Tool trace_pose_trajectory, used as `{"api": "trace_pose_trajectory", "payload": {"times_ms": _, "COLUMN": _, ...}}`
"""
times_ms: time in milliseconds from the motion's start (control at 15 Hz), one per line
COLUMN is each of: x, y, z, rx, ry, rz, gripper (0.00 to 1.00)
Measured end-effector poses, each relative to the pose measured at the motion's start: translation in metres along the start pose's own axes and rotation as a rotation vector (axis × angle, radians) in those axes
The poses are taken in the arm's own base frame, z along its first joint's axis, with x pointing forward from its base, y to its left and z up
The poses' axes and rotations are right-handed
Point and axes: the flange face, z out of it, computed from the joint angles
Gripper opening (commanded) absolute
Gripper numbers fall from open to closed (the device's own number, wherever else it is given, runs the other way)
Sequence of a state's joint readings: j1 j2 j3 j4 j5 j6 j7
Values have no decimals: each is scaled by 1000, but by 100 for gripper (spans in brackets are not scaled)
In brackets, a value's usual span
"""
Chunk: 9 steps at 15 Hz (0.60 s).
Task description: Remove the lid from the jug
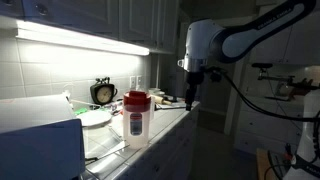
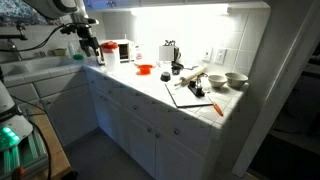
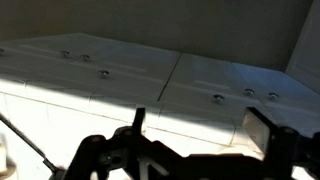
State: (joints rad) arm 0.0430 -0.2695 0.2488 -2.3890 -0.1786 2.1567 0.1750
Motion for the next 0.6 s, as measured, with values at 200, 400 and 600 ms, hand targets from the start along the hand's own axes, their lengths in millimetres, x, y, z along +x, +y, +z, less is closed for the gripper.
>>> {"api": "trace_pose_trajectory", "payload": {"times_ms": 200, "x": 0, "y": 0, "z": 0, "rx": 0, "ry": 0, "rz": 0, "gripper": 100}}
{"api": "trace_pose_trajectory", "payload": {"times_ms": 400, "x": 0, "y": 0, "z": 0, "rx": 0, "ry": 0, "rz": 0, "gripper": 100}}
{"api": "trace_pose_trajectory", "payload": {"times_ms": 600, "x": 1, "y": 1, "z": -1, "rx": 3, "ry": 5, "rz": 6, "gripper": 100}}
